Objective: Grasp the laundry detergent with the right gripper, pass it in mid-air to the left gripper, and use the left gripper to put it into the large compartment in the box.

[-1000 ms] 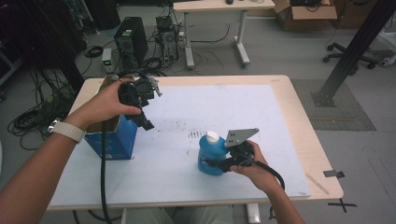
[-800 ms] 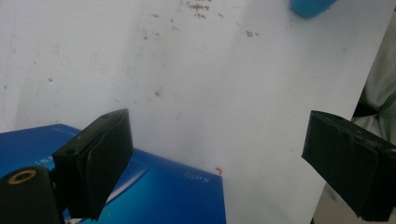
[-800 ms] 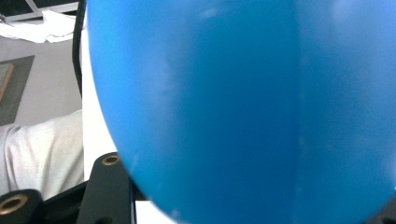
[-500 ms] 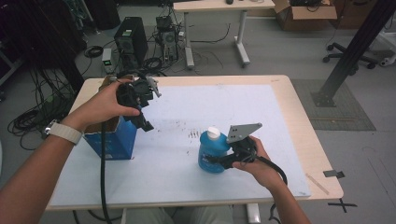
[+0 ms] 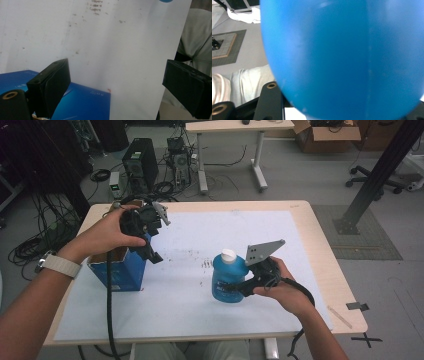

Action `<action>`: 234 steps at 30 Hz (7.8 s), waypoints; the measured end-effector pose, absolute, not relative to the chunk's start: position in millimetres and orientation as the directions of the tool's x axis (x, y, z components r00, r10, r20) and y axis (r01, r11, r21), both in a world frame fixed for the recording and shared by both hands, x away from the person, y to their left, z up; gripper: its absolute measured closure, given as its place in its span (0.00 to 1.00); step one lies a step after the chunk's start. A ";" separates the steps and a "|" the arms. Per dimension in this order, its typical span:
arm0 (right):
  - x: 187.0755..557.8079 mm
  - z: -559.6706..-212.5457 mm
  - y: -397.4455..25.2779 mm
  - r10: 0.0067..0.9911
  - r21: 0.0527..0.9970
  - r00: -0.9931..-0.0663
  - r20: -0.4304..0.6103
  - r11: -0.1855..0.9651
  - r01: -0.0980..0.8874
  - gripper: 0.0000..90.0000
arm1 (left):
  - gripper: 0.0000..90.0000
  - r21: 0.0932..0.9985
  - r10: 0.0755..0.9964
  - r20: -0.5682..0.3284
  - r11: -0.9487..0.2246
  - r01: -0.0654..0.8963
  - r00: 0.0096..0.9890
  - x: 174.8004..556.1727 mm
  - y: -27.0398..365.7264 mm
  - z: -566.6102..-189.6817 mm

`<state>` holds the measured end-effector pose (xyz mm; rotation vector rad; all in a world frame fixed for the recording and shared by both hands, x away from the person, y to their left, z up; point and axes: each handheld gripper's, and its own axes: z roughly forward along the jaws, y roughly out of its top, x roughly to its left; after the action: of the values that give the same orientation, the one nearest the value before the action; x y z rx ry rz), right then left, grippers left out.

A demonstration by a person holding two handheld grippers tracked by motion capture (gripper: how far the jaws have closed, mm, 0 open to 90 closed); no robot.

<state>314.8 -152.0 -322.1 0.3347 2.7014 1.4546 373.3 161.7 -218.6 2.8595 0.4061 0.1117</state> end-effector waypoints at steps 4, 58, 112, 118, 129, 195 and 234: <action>315.5 -310.7 -150.9 0.206 0.827 -0.977 0.055 0.539 0.160 0.48 | 0.09 0.259 0.276 0.044 -0.931 0.256 0.960 368.1 160.2 -212.3; 325.6 -277.7 -80.1 0.022 0.762 -0.996 0.081 0.643 0.076 0.48 | 0.05 0.259 0.084 -0.056 -0.961 0.096 0.995 317.7 109.0 -162.4; 330.5 -270.1 -43.6 -0.038 0.742 -0.995 0.087 0.669 0.039 0.48 | 0.19 0.203 0.049 -0.029 -0.978 0.054 0.998 323.5 87.2 -184.2; 330.8 -270.6 -43.7 -0.041 0.743 -0.995 0.087 0.669 0.038 0.48 | 0.22 0.204 0.044 -0.030 -0.978 0.049 0.999 323.5 86.2 -184.9; 330.7 -271.6 -43.1 -0.042 0.736 -0.994 0.097 0.676 0.043 0.48 | 0.29 0.203 0.038 -0.030 -0.978 0.043 0.999 323.9 87.4 -186.7; 332.6 -277.9 -201.4 0.349 0.546 -0.929 0.126 0.757 0.359 0.05 | 0.42 0.175 0.677 0.058 -0.731 0.660 0.734 349.1 139.5 -68.5; 338.8 -266.4 -239.2 0.396 0.522 -0.917 0.046 0.773 0.360 0.05 | 0.42 0.231 0.992 0.108 -0.095 0.968 0.071 413.3 240.6 -106.1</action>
<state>338.8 -239.2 -266.4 0.6179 2.8953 0.8317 413.3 240.6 -106.1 2.2254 2.0448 0.3628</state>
